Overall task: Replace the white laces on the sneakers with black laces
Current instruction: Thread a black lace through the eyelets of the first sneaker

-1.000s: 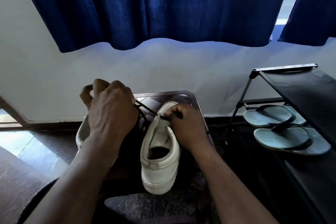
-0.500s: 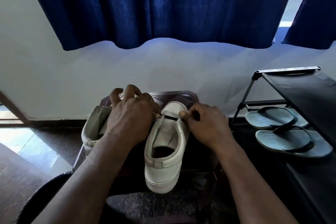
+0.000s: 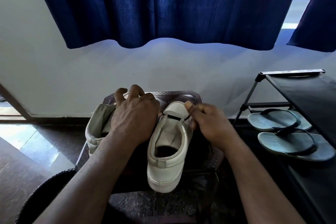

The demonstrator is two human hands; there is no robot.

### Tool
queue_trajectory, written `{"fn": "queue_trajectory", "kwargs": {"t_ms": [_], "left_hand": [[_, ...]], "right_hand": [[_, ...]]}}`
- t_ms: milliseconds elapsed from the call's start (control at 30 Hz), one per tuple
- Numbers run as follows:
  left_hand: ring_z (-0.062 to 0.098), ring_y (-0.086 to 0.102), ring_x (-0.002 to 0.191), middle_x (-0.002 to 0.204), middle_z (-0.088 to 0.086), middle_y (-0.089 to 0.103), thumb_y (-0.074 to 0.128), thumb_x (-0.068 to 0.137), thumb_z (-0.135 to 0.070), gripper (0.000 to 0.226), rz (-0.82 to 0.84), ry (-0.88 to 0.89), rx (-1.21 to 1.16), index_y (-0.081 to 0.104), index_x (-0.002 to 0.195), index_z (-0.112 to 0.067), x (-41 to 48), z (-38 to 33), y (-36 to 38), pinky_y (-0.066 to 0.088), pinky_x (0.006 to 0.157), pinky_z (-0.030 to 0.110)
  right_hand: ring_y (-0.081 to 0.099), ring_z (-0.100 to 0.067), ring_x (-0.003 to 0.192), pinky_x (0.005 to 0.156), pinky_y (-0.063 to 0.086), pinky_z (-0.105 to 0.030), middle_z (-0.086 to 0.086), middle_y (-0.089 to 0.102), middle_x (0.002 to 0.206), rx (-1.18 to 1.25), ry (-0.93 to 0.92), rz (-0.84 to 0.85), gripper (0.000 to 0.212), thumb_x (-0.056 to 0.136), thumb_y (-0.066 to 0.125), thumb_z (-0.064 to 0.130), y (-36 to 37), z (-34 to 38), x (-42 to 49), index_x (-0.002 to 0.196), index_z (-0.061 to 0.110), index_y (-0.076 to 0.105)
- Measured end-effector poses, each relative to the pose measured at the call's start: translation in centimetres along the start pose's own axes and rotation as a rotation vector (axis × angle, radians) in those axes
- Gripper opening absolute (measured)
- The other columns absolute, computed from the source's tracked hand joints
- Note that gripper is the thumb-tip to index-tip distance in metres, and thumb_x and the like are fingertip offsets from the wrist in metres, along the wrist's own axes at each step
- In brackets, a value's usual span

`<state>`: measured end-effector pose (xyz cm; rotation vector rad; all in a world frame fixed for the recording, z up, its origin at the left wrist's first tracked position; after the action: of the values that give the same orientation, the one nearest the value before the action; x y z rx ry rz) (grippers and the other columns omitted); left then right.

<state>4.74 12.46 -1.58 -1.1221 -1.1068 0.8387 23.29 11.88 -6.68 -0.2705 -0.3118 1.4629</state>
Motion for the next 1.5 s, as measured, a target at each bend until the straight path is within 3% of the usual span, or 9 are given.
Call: {"fn": "queue_trajectory", "kwargs": {"t_ms": [133, 267, 333, 500, 800, 1033, 1200, 1333, 1500], "left_hand": [[0.019, 0.038, 0.13, 0.112, -0.015, 0.065, 0.051, 0.099, -0.052, 0.03, -0.017, -0.001, 0.003, 0.07, 0.105, -0.03, 0.1, 0.1, 0.0, 0.022, 0.11, 0.053], [0.018, 0.04, 0.128, 0.113, -0.016, 0.065, 0.053, 0.099, -0.051, 0.027, -0.02, -0.002, 0.018, 0.07, 0.105, -0.03, 0.2, 0.2, 0.3, 0.022, 0.109, 0.052], [0.018, 0.04, 0.127, 0.114, -0.016, 0.064, 0.052, 0.099, -0.05, 0.026, -0.022, -0.006, 0.02, 0.07, 0.105, -0.031, 0.3, 0.2, 0.4, 0.02, 0.107, 0.05], [0.019, 0.044, 0.122, 0.109, -0.015, 0.066, 0.053, 0.098, -0.05, 0.025, -0.039, -0.003, 0.013, 0.071, 0.103, -0.033, 0.3, 0.2, 0.4, 0.023, 0.103, 0.05], [0.019, 0.048, 0.121, 0.11, -0.016, 0.067, 0.04, 0.095, -0.047, 0.032, -0.005, -0.009, 0.001, 0.07, 0.101, -0.037, 0.3, 0.2, 0.5, 0.029, 0.104, 0.051], [0.017, 0.044, 0.126, 0.122, -0.021, 0.065, 0.044, 0.102, -0.057, 0.026, 0.028, 0.04, -0.037, 0.065, 0.113, -0.046, 0.3, -0.1, 0.7, 0.028, 0.107, 0.052], [0.017, 0.043, 0.125, 0.118, -0.019, 0.065, 0.049, 0.1, -0.052, 0.021, -0.005, 0.017, -0.055, 0.066, 0.107, -0.043, 0.3, 0.0, 0.5, 0.029, 0.105, 0.05], [0.021, 0.041, 0.125, 0.122, -0.019, 0.062, 0.061, 0.093, -0.046, 0.015, -0.036, -0.073, -0.042, 0.072, 0.099, -0.038, 0.4, 0.9, 0.3, 0.027, 0.106, 0.052], [0.033, 0.039, 0.125, 0.126, -0.01, 0.057, 0.07, 0.082, -0.023, 0.014, -0.163, -0.374, -0.07, 0.077, 0.094, -0.027, -0.3, 6.0, -1.4, 0.026, 0.109, 0.059]], "right_hand": [[0.043, -0.012, 0.054, 0.065, 0.037, -0.028, 0.003, 0.054, 0.059, 0.796, -0.215, -0.028, 0.023, 0.081, 0.084, 0.036, -3.7, 2.8, -0.4, 0.072, 0.021, 0.07], [0.048, -0.009, 0.057, 0.059, 0.036, -0.025, 0.008, 0.059, 0.074, 1.148, -0.402, 0.038, 0.011, 0.089, 0.071, 0.03, -7.2, 4.4, -1.0, 0.095, 0.022, 0.067], [0.048, -0.009, 0.056, 0.055, 0.033, -0.024, 0.006, 0.063, 0.081, 1.107, -0.411, 0.007, 0.005, 0.096, 0.062, 0.025, -7.8, 4.2, -1.1, 0.098, 0.022, 0.065], [0.036, -0.007, 0.045, 0.051, 0.027, -0.021, 0.002, 0.067, 0.088, 1.033, -0.409, -0.035, 0.025, 0.105, 0.045, 0.015, -8.2, 3.8, -1.2, 0.096, 0.022, 0.067], [0.045, -0.015, 0.05, 0.048, 0.036, -0.023, -0.007, 0.071, 0.075, 0.637, -0.314, -0.363, 0.012, 0.102, 0.061, 0.011, -9.7, 1.5, -1.2, 0.109, 0.003, 0.067], [0.059, -0.01, 0.058, 0.054, 0.048, -0.024, -0.009, 0.07, 0.08, 0.392, -0.14, -0.117, 0.021, 0.096, 0.073, 0.022, -3.9, 1.2, -0.6, 0.107, 0.006, 0.067], [0.065, -0.015, 0.075, 0.072, 0.057, -0.039, 0.0, 0.071, 0.085, 0.104, -0.027, 0.093, 0.055, 0.059, 0.081, 0.076, 2.2, 0.8, -0.9, 0.095, 0.036, 0.074], [0.061, -0.004, 0.067, 0.07, 0.054, -0.033, 0.01, 0.071, 0.073, -0.062, 0.012, 0.075, 0.028, 0.072, 0.081, 0.057, 2.9, 0.5, -0.8, 0.078, 0.031, 0.075], [0.06, -0.002, 0.065, 0.066, 0.05, -0.026, 0.012, 0.07, 0.073, -0.118, 0.078, 0.077, 0.022, 0.073, 0.08, 0.05, 3.1, -0.2, -0.8, 0.078, 0.029, 0.073]]}}
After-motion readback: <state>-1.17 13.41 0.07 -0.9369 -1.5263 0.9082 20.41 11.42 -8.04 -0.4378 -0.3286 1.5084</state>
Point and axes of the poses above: each hand's wrist, its own x-axis towards the middle knuckle, its own y-axis out of the palm, z = x × y, the point moved 10 cm from there along x, towards the middle knuckle
